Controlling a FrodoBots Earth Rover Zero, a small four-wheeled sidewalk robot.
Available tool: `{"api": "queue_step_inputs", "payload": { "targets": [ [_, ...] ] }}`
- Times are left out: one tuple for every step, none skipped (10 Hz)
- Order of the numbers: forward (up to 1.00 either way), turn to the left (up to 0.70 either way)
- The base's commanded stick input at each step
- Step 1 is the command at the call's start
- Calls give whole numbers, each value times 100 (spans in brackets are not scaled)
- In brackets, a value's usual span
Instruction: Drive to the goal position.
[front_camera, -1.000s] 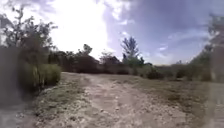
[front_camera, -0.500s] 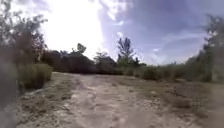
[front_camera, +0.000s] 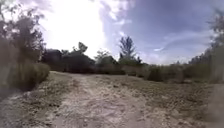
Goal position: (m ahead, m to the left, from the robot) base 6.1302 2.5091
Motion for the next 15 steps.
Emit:
{"api": "queue_step_inputs", "payload": {
  "targets": [
    [96,0],
    [96,0],
    [96,0],
    [96,0],
    [96,0],
    [96,0],
    [96,0],
    [96,0],
    [96,0],
    [96,0],
    [96,0],
    [96,0],
    [96,0],
    [96,0],
    [67,0]
  ]
}}
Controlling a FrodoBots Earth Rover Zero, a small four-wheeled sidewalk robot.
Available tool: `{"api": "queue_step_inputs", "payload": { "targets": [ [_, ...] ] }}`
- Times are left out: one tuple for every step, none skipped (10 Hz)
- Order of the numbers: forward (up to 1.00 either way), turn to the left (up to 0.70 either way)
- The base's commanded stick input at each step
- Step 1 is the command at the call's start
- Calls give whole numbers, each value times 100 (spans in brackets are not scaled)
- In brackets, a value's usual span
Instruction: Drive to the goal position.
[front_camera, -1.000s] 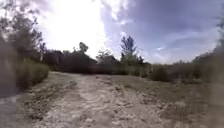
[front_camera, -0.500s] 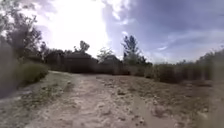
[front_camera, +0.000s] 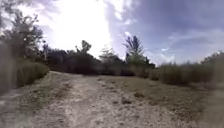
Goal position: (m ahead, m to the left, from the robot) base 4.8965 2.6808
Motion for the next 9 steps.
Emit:
{"api": "queue_step_inputs", "payload": {
  "targets": [
    [7,0],
    [3,0],
    [0,0],
    [0,0],
    [0,0],
    [0,0],
    [0,0],
    [0,0],
    [0,0]
  ]
}}
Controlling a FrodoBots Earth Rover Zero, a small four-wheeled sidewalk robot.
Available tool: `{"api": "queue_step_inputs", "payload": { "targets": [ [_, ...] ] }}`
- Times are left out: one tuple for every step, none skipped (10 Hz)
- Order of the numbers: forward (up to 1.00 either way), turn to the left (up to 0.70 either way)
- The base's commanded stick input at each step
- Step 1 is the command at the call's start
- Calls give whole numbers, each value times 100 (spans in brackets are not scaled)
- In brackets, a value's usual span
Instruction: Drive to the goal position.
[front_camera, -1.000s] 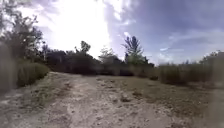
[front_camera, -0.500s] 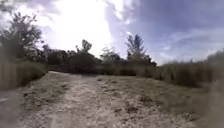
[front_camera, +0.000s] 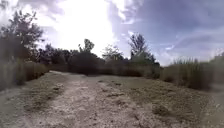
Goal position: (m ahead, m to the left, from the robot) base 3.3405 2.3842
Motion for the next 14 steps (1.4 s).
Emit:
{"api": "queue_step_inputs", "payload": {
  "targets": [
    [0,0],
    [0,0],
    [24,0],
    [100,0],
    [100,0],
    [100,0],
    [100,0],
    [100,0],
    [100,0],
    [100,0],
    [100,0],
    [100,0],
    [100,0],
    [100,0]
  ]
}}
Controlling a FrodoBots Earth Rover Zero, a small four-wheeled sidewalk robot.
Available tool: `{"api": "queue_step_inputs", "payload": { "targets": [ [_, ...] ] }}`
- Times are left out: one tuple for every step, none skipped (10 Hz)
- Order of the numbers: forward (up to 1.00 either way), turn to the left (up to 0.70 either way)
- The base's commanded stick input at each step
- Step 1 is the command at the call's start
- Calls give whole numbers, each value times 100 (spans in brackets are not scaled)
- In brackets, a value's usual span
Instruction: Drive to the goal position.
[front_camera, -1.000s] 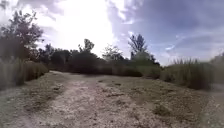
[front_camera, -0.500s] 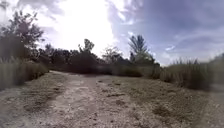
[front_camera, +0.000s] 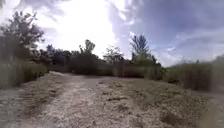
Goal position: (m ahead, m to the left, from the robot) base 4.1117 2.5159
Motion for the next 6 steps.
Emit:
{"api": "queue_step_inputs", "payload": {
  "targets": [
    [100,0],
    [100,0],
    [100,0],
    [100,0],
    [100,0],
    [100,0]
  ]
}}
